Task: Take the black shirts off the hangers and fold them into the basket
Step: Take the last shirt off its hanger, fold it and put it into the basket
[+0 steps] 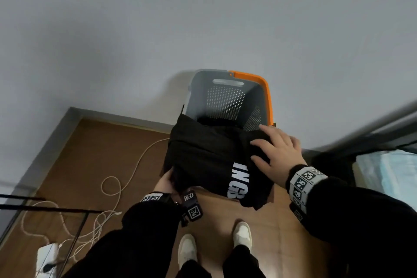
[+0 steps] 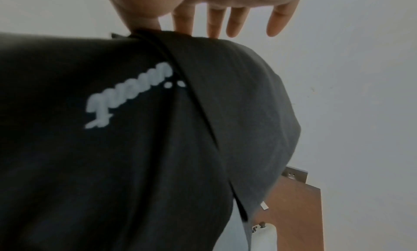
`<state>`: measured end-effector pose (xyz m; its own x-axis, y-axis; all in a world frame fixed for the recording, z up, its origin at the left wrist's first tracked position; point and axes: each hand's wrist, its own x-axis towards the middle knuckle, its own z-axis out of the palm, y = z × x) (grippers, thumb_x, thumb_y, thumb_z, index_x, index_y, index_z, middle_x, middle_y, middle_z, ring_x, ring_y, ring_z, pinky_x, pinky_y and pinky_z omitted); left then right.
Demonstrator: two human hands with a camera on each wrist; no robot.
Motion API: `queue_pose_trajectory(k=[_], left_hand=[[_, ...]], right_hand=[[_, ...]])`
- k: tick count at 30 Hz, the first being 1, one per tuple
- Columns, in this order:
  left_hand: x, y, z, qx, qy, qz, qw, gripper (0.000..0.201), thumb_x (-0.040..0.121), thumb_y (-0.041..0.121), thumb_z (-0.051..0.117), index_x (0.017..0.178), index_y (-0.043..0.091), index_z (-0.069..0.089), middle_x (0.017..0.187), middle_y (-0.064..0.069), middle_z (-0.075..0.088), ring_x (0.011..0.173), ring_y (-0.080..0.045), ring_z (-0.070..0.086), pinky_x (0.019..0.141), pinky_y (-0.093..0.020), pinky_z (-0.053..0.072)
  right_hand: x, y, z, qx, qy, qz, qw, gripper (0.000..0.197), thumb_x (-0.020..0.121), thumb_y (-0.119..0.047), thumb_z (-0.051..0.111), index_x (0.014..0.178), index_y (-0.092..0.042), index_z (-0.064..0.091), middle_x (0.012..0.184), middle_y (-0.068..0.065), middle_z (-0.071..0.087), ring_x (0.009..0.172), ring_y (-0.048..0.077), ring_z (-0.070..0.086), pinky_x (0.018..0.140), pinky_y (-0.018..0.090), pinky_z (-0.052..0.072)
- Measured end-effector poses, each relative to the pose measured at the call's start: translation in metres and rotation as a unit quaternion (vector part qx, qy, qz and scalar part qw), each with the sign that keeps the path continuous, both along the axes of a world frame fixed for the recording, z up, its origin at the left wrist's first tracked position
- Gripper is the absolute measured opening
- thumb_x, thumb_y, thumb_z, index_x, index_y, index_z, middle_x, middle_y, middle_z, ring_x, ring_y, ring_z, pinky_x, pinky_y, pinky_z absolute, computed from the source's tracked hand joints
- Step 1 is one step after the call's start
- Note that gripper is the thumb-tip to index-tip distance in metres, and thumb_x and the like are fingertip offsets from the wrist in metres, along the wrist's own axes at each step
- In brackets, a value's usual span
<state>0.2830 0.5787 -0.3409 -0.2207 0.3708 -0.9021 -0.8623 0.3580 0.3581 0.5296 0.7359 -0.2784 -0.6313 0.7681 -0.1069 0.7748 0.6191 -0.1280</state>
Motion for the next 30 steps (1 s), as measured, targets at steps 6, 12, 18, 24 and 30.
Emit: queue_pose_trajectory(k=[6,12,18,24,30], left_hand=[[-0.047,-0.013,0.008,0.056,0.011,0.071,0.996,0.030,0.089,0.022,0.050,0.108,0.005,0.064,0.098,-0.011,0.064,0.083,-0.025,0.061,0.069,-0.038,0.049],[-0.093,-0.026,0.042,0.160,0.021,0.141,0.977,0.048,0.075,0.018,0.055,0.121,0.004,0.057,0.112,-0.015,0.064,0.088,-0.030,0.064,0.075,-0.037,0.050],[-0.097,-0.007,0.073,0.178,0.015,0.098,0.979,0.046,0.090,0.051,0.061,0.111,0.011,0.068,0.094,-0.017,0.077,0.080,-0.035,0.075,0.070,-0.044,0.053],[-0.109,-0.001,0.082,0.171,0.023,0.051,0.984,0.037,0.096,0.034,0.055,0.115,0.006,0.068,0.116,-0.020,0.071,0.089,-0.034,0.074,0.074,-0.041,0.052],[-0.109,0.006,0.095,0.153,0.090,0.070,0.982,0.031,0.089,0.027,0.061,0.111,0.007,0.069,0.110,-0.018,0.073,0.100,-0.036,0.070,0.083,-0.047,0.054]], right_hand=[[-0.008,-0.031,-0.009,-0.039,-0.103,-0.055,0.992,0.059,0.088,-0.072,0.028,0.141,-0.048,0.037,0.165,-0.015,0.003,0.153,0.013,-0.008,0.120,0.057,0.006],[-0.017,-0.042,-0.003,-0.077,-0.120,-0.092,0.985,0.064,0.090,-0.073,0.026,0.147,-0.045,0.034,0.166,-0.014,-0.005,0.151,0.013,-0.018,0.123,0.051,0.003],[-0.022,-0.044,0.003,-0.101,-0.129,-0.113,0.980,0.064,0.090,-0.073,0.030,0.147,-0.044,0.034,0.166,-0.014,-0.006,0.151,0.013,-0.020,0.123,0.048,0.006],[-0.022,-0.049,0.004,-0.114,-0.120,-0.133,0.977,0.064,0.090,-0.073,0.030,0.147,-0.044,0.034,0.166,-0.016,-0.005,0.151,0.012,-0.020,0.123,0.050,0.008],[-0.018,-0.049,0.005,-0.123,-0.095,-0.135,0.979,0.063,0.091,-0.072,0.029,0.147,-0.044,0.034,0.165,-0.018,-0.002,0.151,0.012,-0.018,0.123,0.050,0.007]])
